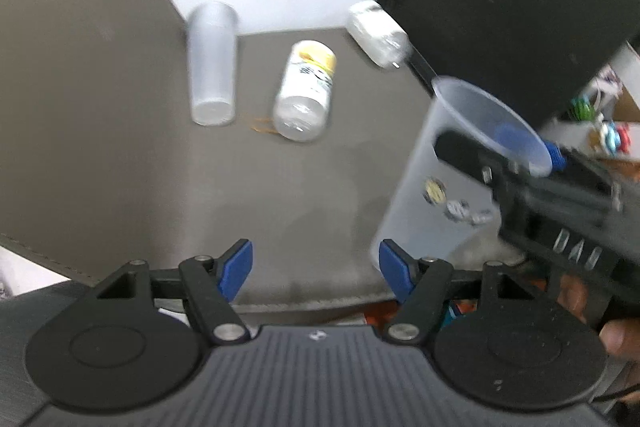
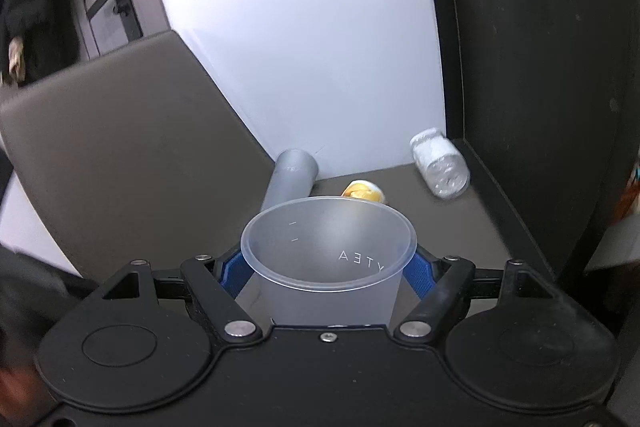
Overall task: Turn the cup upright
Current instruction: 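Rotate the left gripper to turn the held cup upright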
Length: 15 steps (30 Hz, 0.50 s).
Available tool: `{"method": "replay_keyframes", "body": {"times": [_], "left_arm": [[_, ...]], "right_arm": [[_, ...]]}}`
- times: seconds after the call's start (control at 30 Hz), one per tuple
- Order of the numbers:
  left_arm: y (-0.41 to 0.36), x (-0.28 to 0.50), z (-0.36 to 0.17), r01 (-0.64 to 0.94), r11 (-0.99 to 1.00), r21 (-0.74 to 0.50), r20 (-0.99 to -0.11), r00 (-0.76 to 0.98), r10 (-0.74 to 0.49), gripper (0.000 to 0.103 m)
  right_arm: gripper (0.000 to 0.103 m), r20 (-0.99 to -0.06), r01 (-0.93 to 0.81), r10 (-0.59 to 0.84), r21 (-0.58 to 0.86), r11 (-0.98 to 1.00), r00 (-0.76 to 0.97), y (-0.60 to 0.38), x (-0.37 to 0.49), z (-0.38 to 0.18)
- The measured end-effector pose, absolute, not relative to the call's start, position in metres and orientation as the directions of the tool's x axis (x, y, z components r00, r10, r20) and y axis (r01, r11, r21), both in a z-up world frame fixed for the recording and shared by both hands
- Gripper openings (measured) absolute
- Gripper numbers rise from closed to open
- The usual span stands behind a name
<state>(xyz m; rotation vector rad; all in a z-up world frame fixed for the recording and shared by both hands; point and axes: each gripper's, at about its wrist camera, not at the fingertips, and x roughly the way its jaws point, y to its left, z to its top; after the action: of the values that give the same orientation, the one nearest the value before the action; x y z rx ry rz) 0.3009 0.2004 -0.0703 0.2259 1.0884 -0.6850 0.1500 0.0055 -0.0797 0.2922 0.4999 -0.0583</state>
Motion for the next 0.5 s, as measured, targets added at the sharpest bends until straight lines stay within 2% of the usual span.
{"method": "replay_keyframes", "body": {"times": [0.5], "left_arm": [[0.208,0.332,-0.030,0.551,0.813,-0.187,-0.815,0.376,-0.442,0.070]], "right_arm": [[0.076,-0.458,0.157,-0.088,0.115,0.981,0.884,0.026,0.159,-0.095]]}}
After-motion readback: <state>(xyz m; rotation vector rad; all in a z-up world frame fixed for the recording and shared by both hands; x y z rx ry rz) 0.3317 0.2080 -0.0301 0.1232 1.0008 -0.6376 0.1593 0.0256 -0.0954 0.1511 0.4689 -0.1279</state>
